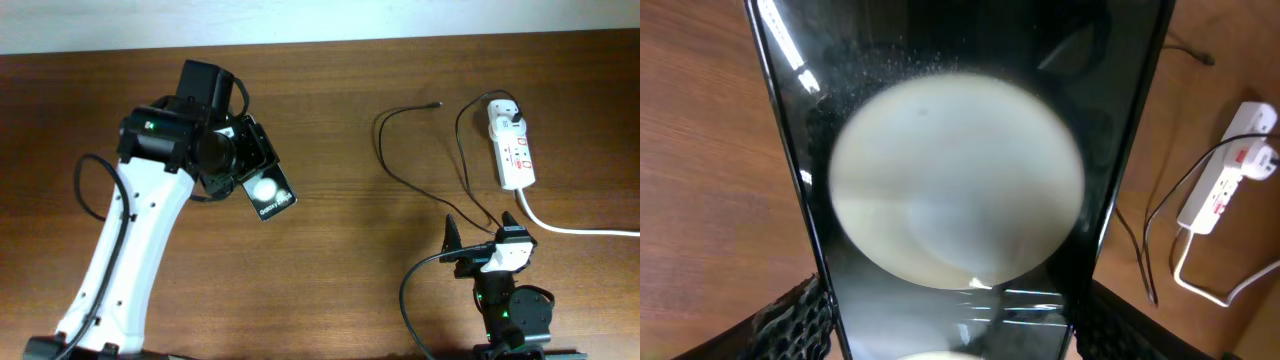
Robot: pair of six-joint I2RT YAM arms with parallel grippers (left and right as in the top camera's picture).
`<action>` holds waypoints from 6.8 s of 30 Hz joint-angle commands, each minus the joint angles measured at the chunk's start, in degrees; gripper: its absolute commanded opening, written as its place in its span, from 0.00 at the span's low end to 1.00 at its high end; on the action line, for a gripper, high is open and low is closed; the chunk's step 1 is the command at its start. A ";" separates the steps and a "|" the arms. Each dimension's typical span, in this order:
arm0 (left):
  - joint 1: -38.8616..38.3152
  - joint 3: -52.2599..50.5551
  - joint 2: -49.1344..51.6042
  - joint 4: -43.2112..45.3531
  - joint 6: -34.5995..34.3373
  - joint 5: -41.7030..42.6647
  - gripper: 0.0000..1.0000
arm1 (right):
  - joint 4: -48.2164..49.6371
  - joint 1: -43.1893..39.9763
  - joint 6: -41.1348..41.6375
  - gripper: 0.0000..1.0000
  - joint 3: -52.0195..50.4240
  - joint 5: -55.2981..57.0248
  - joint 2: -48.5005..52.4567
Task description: Plug charger to phone and switch on socket
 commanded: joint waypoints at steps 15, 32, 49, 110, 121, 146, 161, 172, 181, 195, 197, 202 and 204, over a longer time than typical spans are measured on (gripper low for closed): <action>-0.07 1.22 11.43 2.99 4.33 33.38 0.70 | 1.55 -0.31 64.65 0.99 -0.42 -53.88 2.21; 2.47 1.25 11.43 6.69 -3.80 44.76 0.70 | 0.74 -0.31 55.25 0.99 -0.39 -49.24 2.21; 2.47 1.25 11.43 7.13 -3.80 43.23 0.70 | -0.44 14.19 45.18 0.99 33.86 -33.90 41.22; 24.96 -34.12 -47.50 19.26 20.63 6.34 0.99 | -13.64 46.07 61.83 0.04 44.44 17.68 49.13; 24.96 -34.51 -11.78 20.37 8.57 48.11 0.94 | 1.68 46.10 94.73 0.04 32.48 11.58 49.72; 7.15 -34.51 -2.69 37.77 -15.69 46.69 0.34 | 20.92 46.21 114.49 0.04 32.48 0.31 66.12; 3.58 -34.51 -2.69 42.42 -23.32 40.94 0.00 | 20.04 46.21 114.49 0.18 32.48 0.42 66.12; 8.79 -34.51 -2.69 44.17 -5.31 24.02 0.02 | -17.31 46.10 114.46 0.64 32.48 5.25 66.12; 9.94 -34.51 -2.69 34.88 10.47 36.61 0.00 | -37.73 46.10 114.20 0.99 32.48 12.33 66.12; 9.94 -34.51 -2.67 34.91 14.93 34.23 0.00 | -38.99 14.08 67.43 0.85 61.29 8.55 68.78; 9.94 -34.51 -2.67 34.91 14.91 34.23 0.00 | -42.10 12.11 66.07 0.85 67.67 8.13 74.16; 9.94 -34.51 -2.69 34.91 14.91 34.23 0.00 | -52.22 10.49 61.68 0.78 94.99 7.93 103.19; 9.94 -34.51 -2.67 34.88 14.91 34.23 0.00 | -53.96 9.07 61.70 0.77 105.00 7.93 113.50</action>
